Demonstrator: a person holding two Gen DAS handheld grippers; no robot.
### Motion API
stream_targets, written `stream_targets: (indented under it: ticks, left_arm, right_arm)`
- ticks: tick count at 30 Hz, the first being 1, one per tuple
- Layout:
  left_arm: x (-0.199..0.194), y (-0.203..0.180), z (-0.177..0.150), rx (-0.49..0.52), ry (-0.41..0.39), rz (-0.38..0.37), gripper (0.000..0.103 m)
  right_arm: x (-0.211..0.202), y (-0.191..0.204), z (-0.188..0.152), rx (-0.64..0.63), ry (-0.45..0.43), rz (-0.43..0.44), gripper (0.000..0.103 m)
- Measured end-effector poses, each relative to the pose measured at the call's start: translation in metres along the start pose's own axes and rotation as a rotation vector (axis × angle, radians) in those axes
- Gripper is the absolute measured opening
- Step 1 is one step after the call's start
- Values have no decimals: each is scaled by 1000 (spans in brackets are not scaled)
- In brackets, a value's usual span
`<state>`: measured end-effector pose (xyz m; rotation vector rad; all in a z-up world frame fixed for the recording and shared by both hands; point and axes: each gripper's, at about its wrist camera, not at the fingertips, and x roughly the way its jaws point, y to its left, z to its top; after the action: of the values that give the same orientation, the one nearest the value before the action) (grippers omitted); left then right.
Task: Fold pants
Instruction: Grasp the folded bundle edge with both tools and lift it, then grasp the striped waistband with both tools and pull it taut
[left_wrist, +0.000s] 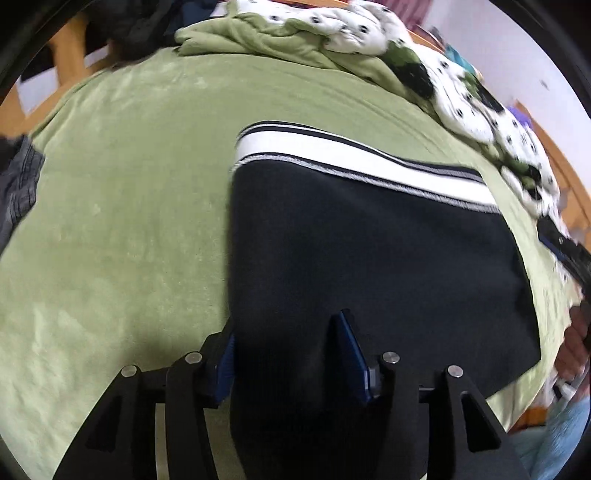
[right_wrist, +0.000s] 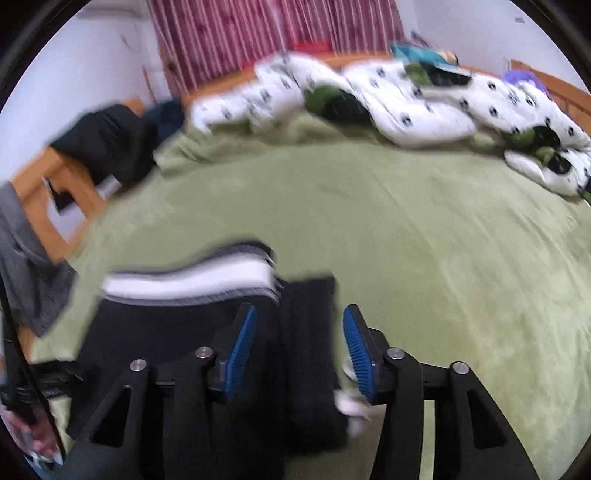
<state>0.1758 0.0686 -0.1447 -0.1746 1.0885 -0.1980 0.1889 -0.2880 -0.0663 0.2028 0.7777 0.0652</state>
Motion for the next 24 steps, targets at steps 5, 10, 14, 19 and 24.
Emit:
stream_targets:
  ticks: [5, 10, 14, 19, 24]
  left_arm:
    - [-1, 11, 5, -46, -28, 22, 49]
    - [-6, 19, 5, -80, -44, 22, 49]
    - [-5, 16, 6, -104, -44, -3, 49]
    - [-22, 5, 5, -71, -123, -11, 49]
    - [-37, 2, 6, -79, -196, -70, 53]
  right_arm:
    - [57, 14, -7, -49, 143, -14, 51]
    - [66, 31, -19, -159, 123, -83, 37]
    - [54, 17, -13, -64, 120, 51, 10]
    - [21, -9, -1, 116, 69, 214, 9]
    - [-8, -12, -2, 7, 4, 118, 9]
